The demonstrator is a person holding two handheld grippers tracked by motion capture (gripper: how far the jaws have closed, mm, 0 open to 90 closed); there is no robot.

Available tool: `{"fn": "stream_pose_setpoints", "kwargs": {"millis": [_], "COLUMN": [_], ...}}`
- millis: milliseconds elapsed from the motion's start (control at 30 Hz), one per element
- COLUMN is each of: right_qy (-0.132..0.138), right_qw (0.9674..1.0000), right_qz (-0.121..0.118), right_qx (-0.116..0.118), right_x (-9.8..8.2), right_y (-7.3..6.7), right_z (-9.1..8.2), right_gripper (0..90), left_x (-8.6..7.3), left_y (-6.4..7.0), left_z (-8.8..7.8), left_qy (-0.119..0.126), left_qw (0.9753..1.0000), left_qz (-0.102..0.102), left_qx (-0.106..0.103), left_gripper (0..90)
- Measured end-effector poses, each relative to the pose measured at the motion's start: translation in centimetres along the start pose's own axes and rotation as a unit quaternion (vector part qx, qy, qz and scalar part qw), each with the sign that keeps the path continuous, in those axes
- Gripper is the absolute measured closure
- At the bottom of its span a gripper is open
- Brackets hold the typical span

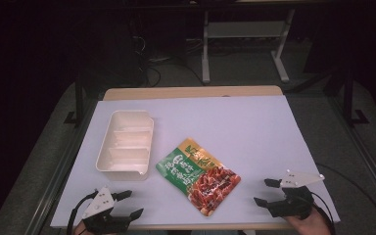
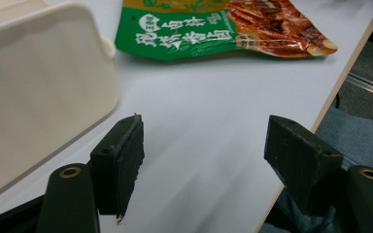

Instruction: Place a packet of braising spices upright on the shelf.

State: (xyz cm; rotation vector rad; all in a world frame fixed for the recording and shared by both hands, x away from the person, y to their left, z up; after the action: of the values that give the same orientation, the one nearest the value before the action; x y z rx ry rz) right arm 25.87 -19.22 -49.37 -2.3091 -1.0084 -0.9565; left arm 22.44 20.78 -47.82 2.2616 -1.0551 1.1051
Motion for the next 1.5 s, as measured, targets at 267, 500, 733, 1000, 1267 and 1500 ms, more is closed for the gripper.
{"fn": "stream_pose_setpoints", "kwargs": {"millis": [267, 500, 733, 1000, 1267, 1500], "right_qy": [0.005, 0.003, 0.014, 0.012, -0.003, -0.013], "right_qw": [1.0, 1.0, 0.9998, 0.9996, 0.9996, 0.9985], "right_qz": [-0.005, -0.004, -0.01, -0.024, -0.02, -0.042], "right_qx": [0.001, 0.0, 0.006, 0.012, 0.021, 0.033], "right_x": [0.4, 0.8, 1.9, 4.1, 6.0, 8.9], "right_y": [0.1, 0.3, 0.3, 0.6, 1.4, 1.3], "right_z": [-0.2, -0.3, -0.8, -0.4, 0.9, 3.2], "right_gripper": [24.4, 24.3, 24.8, 25.7, 25.4, 23.6], "left_x": [2.3, 4.3, 5.8, 7.4, 7.0, 6.1], "left_y": [1.8, 3.9, 4.6, 5.6, 5.9, 6.0], "left_z": [1.4, 4.3, 7.1, 10.6, 13.0, 13.7], "left_qy": [-0.003, -0.022, -0.031, -0.061, -0.096, -0.12], "left_qw": [0.9995, 0.9964, 0.9941, 0.9911, 0.9878, 0.9854], "left_qz": [0.023, 0.06, 0.055, 0.082, 0.091, 0.096], "left_qx": [-0.021, -0.057, -0.089, -0.085, -0.082, -0.073], "left_gripper": [36.2, 61.7, 86.5, 89.8, 89.8, 90.0]}}
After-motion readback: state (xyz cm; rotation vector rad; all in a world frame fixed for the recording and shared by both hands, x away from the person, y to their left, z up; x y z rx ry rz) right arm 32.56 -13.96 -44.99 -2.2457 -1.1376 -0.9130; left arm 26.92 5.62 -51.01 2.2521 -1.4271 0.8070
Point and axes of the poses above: each handheld gripper's, and its own axes: z roughly forward along the jaws, x roughly out of its top, y roughly to its right, the point moved 9 cm from there along z, roughly forward along the jaws, and after that the axes turned 3 degrees about -y, right-handed, at the moved point
